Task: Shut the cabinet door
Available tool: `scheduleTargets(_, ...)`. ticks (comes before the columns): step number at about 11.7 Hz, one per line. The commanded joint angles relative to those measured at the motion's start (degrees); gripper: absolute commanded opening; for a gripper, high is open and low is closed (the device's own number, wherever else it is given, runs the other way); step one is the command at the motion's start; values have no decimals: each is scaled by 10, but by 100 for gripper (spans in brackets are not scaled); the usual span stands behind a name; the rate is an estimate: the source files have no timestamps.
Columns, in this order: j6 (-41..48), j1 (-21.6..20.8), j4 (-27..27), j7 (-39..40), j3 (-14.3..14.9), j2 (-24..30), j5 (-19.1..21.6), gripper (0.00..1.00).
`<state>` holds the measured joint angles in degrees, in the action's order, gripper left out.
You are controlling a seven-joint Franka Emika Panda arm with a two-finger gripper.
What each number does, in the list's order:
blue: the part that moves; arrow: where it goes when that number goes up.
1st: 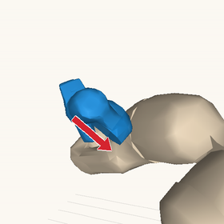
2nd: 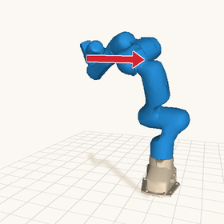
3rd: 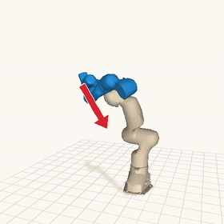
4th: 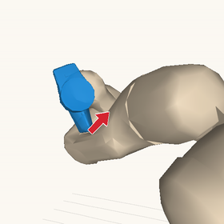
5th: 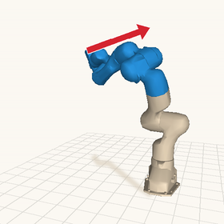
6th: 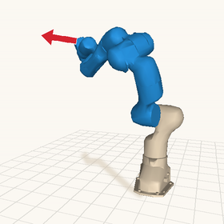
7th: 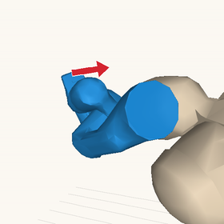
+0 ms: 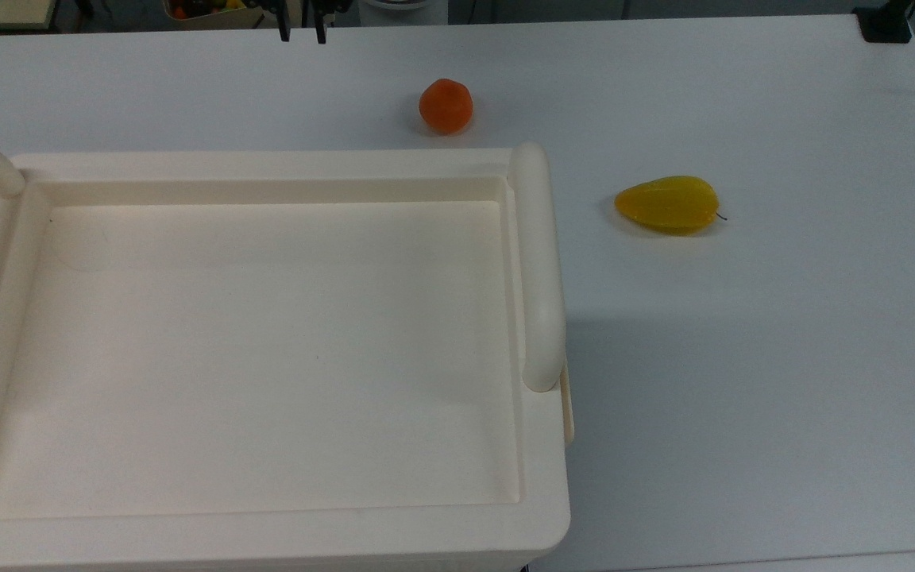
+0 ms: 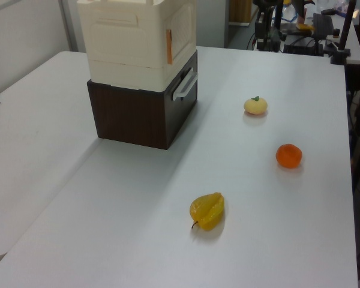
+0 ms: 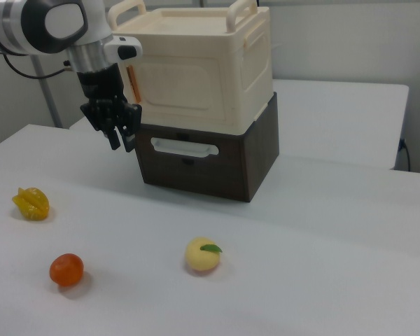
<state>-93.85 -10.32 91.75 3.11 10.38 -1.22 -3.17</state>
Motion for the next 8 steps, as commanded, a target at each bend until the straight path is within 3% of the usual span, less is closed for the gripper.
scheduleTargets(1, 29, 5, 15, 6, -4, 18, 0, 100)
scheduleTargets(8, 31, 17, -1, 5, -1, 18, -3, 100)
